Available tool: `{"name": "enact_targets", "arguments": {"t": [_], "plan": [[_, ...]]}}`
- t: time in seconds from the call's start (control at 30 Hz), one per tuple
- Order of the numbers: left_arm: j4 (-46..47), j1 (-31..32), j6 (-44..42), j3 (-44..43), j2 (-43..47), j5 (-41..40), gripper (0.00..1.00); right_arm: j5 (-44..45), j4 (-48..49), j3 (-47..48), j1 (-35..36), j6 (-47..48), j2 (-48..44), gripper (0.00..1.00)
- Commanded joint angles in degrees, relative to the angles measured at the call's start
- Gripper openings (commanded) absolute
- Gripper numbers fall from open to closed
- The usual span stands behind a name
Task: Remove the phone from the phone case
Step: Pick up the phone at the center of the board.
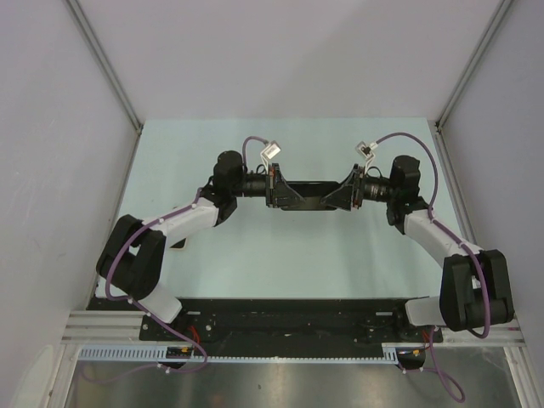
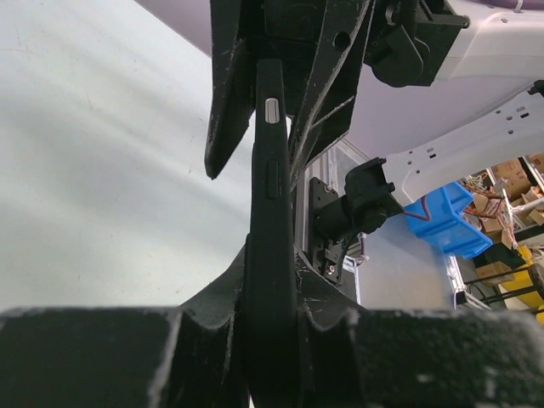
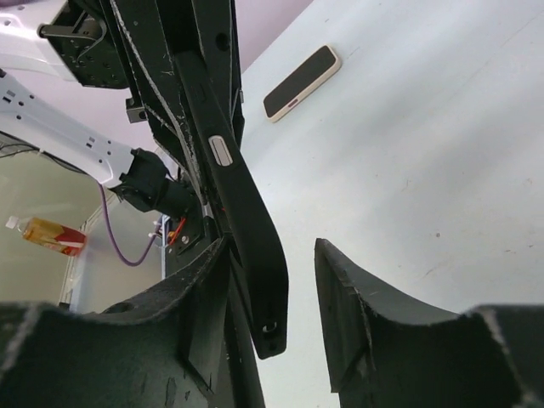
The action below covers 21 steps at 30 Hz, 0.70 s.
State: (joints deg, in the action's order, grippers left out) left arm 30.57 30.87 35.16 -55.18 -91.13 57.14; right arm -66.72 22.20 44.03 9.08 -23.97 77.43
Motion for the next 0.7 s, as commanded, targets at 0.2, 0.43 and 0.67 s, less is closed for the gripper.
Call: {"name": "enact_targets", "arguments": {"t": [0.2,0.43,0.67], "plan": [[6.2,0.3,1.5,-1.2,1.3,1.4,0.0,2.2,1.1,-0.3,-3.2,-0.5,-1.4,0.56],[6.2,-1.3,-1.0,-1.5,3.7,1.6,0.0,0.1,2.9,-0.3,-6.0,-2.7,-4.1,0.62],[6.1,-5.1,-0.6,-2.1,7.7,4.7,0.0,-1.6,4.4,-0.3,-8.2,-4.6,-8.0,0.66]]}}
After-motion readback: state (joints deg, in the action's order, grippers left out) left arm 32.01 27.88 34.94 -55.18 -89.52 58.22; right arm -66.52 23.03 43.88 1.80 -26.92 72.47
